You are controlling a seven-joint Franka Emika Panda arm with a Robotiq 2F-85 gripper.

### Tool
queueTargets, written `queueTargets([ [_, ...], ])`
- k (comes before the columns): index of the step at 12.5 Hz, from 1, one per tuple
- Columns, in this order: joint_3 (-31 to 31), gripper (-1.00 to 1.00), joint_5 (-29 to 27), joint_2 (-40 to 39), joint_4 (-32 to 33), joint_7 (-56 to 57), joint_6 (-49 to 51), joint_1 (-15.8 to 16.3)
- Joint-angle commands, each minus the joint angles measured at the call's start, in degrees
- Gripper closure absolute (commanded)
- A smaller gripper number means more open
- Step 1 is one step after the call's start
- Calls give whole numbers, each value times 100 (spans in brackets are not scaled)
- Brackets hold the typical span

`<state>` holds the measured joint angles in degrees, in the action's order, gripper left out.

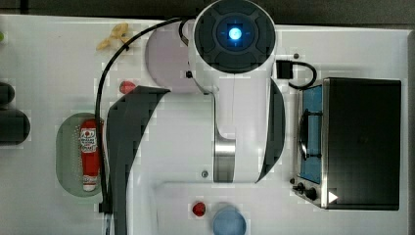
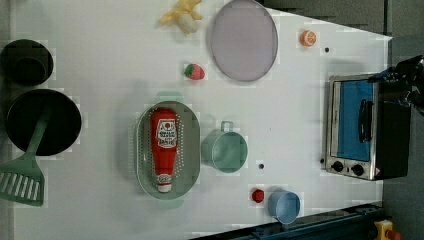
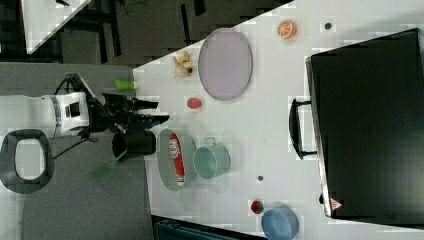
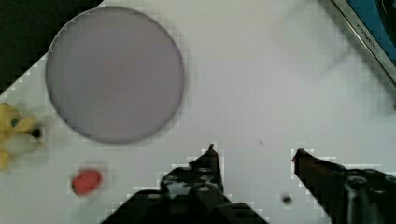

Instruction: Pick ketchup from strainer and place it on the table

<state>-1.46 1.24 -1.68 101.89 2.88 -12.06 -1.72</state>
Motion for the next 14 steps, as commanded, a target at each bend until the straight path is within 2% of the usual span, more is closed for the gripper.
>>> queueTargets([
  [1, -512, -60, -233, 1141, 442, -456, 811, -526],
  [3, -697, -99, -244, 1096, 441, -456, 651, -452],
  [7, -1514, -100, -245, 850, 441, -456, 223, -245],
  [14, -3389, -100, -198, -13, 503, -465, -396, -58],
])
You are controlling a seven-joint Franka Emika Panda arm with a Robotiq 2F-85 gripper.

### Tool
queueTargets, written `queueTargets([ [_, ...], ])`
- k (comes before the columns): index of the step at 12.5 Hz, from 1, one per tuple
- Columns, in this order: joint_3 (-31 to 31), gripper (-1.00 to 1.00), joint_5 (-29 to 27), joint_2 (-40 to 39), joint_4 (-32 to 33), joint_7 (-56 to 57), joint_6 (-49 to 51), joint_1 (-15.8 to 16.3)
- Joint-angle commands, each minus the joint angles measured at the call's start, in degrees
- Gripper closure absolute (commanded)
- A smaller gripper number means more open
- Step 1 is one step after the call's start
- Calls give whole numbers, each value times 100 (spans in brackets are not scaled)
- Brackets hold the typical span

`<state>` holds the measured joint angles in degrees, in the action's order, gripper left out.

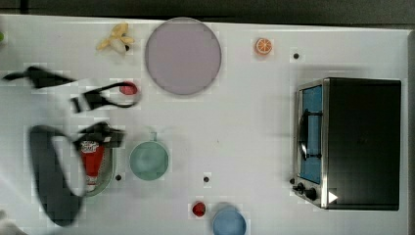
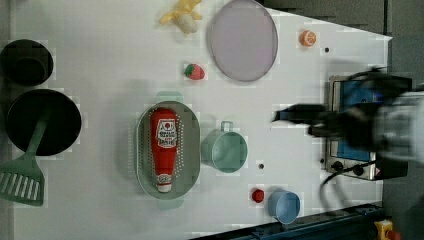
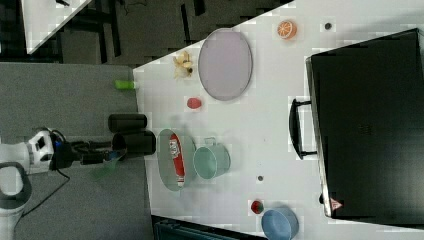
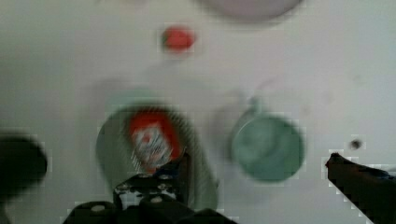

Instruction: Pick ketchup from strainer and place it on the table

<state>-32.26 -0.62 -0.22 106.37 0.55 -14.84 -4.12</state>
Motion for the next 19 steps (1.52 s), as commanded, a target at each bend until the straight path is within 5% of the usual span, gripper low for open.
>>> queueTargets([
  [1, -528, -100, -10, -323, 129, -233, -244, 210],
  [6, -1033, -100, 98, -1045, 1023, -324, -2065, 373],
  [10, -980, -100, 1027, -1653, 1773, -960, -3650, 437],
  [19, -582, -100, 2852, -3297, 1592, -1888, -4419, 549],
])
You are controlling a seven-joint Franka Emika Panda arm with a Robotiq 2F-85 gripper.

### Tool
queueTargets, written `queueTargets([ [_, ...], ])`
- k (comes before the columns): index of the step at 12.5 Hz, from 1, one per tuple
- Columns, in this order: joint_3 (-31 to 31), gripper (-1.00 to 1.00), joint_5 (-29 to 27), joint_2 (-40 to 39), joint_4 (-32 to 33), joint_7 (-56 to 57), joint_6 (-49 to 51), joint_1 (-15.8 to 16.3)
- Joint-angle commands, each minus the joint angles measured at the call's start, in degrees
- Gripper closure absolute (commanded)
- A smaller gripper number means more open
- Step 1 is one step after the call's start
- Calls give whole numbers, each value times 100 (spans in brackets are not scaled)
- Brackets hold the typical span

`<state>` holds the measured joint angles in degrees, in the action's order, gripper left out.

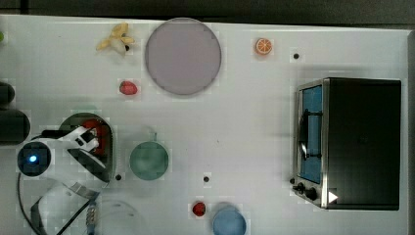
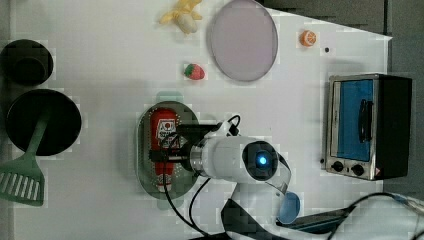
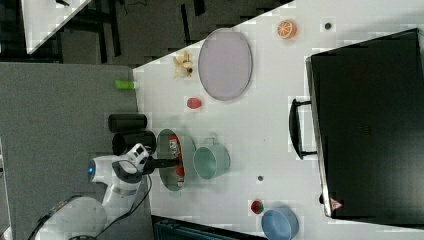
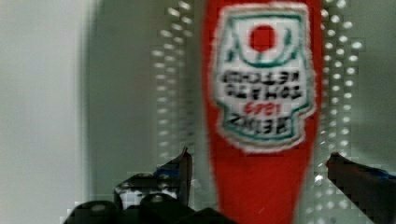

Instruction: Pick ketchup from strainer and place it on the table

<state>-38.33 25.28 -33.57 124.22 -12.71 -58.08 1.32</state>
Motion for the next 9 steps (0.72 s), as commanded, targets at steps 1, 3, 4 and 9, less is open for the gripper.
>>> queueTargets([
  [1, 83, -100, 373, -118, -273, -604, -150, 60],
  [3, 205, -91, 422, -369, -413, -673, -152, 158],
  [4, 259, -68, 428, -438, -459, -673, -154, 196],
  [9, 134, -21, 415, -45, -440, -673, 12, 193],
])
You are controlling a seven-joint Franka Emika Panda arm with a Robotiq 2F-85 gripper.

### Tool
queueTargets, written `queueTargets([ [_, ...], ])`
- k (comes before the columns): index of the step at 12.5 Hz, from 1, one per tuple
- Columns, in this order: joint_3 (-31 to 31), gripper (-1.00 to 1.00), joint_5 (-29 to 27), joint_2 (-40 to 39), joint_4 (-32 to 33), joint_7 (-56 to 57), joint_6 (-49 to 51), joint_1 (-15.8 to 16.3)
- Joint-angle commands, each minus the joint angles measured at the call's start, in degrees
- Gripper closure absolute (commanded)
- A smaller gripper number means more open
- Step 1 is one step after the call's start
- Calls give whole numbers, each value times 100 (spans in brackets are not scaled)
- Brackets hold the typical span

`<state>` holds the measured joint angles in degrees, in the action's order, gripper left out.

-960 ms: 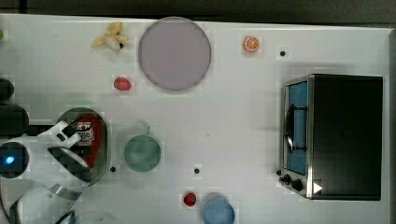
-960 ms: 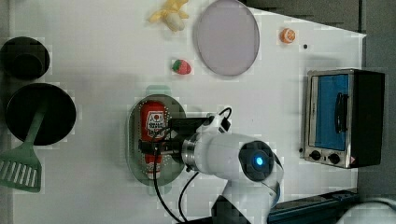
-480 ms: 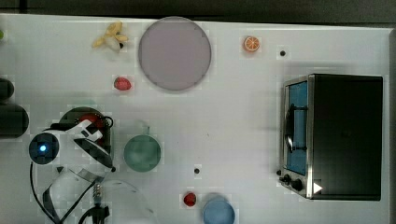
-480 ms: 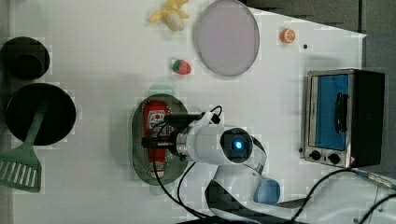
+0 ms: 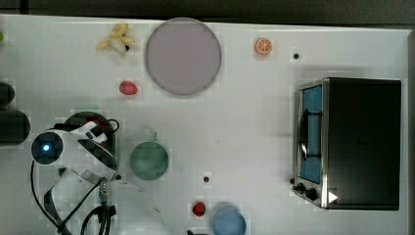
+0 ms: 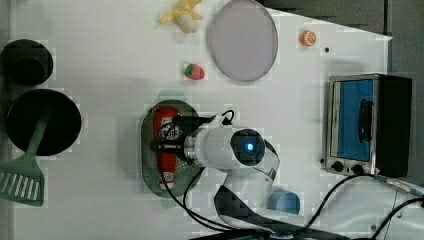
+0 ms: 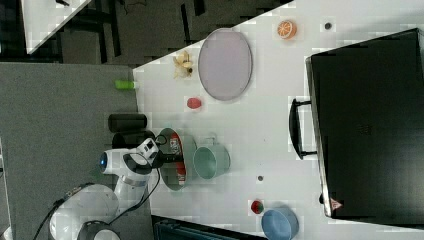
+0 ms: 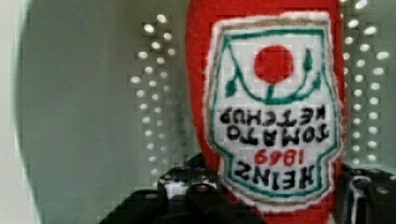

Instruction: Pick ketchup from strainer and place it on the table

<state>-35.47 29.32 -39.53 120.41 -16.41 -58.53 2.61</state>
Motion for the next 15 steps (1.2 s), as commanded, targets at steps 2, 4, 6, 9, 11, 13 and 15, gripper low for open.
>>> queueTargets([
  [2, -388, -21, -271, 1049, -53, -305, 434, -16],
  [4, -583, -21, -981, 1565, -143, -304, 838, -133],
  [6, -655, -21, -1676, 1980, -371, -252, 1191, -223],
  [9, -627, -21, -1981, 2235, -1033, -60, 2289, -418],
  [11, -525, -21, -1981, 2207, -1586, 44, 3090, -574],
  [13, -343, -21, -1981, 2120, -2073, 306, 3664, -733],
  [15, -41, -21, -1975, 1967, -2471, 744, 4020, -856],
])
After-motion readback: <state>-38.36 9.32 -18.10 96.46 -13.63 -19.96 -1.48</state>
